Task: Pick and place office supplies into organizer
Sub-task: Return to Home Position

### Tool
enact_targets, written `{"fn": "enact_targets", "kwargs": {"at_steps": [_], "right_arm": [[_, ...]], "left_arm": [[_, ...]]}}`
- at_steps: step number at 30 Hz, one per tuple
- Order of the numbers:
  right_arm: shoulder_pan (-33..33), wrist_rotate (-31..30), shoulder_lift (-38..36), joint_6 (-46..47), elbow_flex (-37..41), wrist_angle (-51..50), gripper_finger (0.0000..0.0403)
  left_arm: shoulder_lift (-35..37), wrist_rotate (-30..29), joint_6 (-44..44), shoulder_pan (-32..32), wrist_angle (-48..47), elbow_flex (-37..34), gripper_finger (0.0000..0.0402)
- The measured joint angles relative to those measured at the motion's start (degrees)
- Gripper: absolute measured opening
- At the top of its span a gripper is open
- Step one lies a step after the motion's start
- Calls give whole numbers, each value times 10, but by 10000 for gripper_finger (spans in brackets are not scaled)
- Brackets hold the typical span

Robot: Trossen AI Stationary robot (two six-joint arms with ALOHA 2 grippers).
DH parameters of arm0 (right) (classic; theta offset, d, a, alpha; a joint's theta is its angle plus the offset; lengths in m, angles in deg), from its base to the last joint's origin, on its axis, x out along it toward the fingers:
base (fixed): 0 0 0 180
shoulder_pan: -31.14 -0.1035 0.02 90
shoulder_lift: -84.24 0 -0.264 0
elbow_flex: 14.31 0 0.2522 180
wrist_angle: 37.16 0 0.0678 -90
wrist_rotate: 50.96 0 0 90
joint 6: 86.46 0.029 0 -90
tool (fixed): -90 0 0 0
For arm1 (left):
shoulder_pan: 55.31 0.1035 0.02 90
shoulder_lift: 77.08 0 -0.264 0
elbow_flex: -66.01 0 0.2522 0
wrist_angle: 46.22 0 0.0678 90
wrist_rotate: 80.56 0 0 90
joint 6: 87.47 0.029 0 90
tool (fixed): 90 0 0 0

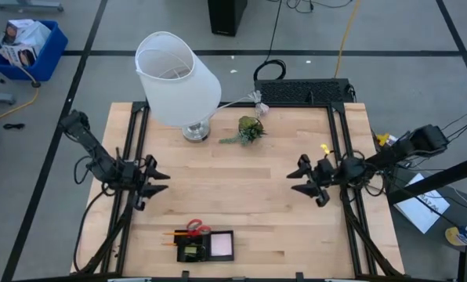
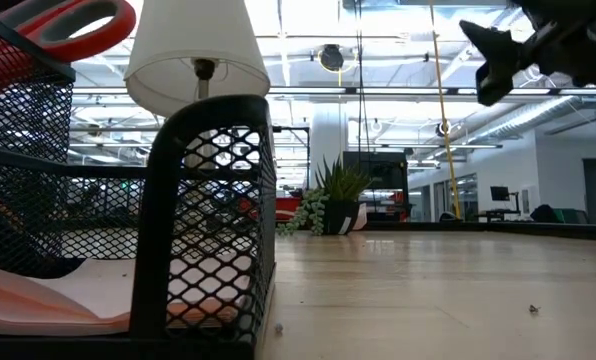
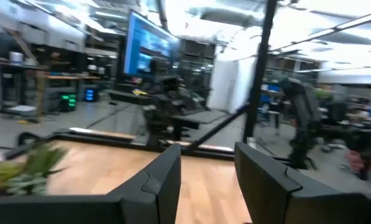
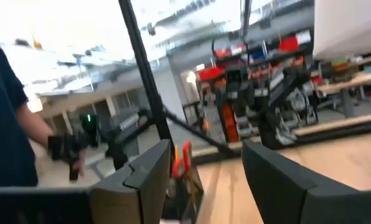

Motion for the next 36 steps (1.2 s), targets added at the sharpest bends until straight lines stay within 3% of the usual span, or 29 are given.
{"fn": "enact_targets", "kwargs": {"at_steps": [4,8,10,15,20,23,28,31,36], "right_arm": [[5,6,-48,-11,0,-62,194],[20,17,-112,-35,0,-112,194],[32,24,-150,-38,0,-147,194],[61,65,-238,-23,1,-246,194],[85,95,-309,-34,1,-276,194],[99,96,-336,-38,2,-303,194],[113,94,-349,-31,2,-325,194],[115,97,-349,-30,2,-325,194],[115,102,-349,-22,2,-327,194]], "left_arm": [[24,-51,16,0,-3,0,152],[71,-62,62,-13,-8,0,152],[99,-103,85,-26,-15,0,152],[174,-203,177,-82,-20,0,152],[175,-219,209,-154,-22,9,152],[176,-191,142,-187,-38,10,152],[176,-15,44,-243,-83,10,152],[176,42,25,-279,-131,10,152],[175,-29,76,-310,-94,10,152]]}}
